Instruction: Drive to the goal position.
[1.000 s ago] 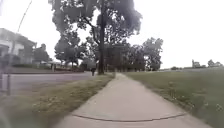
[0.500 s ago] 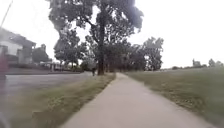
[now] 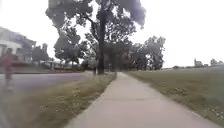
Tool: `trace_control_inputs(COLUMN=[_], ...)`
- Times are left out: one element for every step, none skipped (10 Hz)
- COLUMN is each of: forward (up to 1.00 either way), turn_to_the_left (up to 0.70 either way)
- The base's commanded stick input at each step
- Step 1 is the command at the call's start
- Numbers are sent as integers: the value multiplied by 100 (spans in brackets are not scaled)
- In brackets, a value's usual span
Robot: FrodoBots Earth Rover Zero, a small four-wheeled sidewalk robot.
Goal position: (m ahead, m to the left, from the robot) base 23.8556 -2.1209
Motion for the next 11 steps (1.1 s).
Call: trace_control_inputs(forward=[100,100,100,100,100,100,100,100,100,100,100], turn_to_the_left=[2,0,0,0,0,0,0,0,0,0,-22])
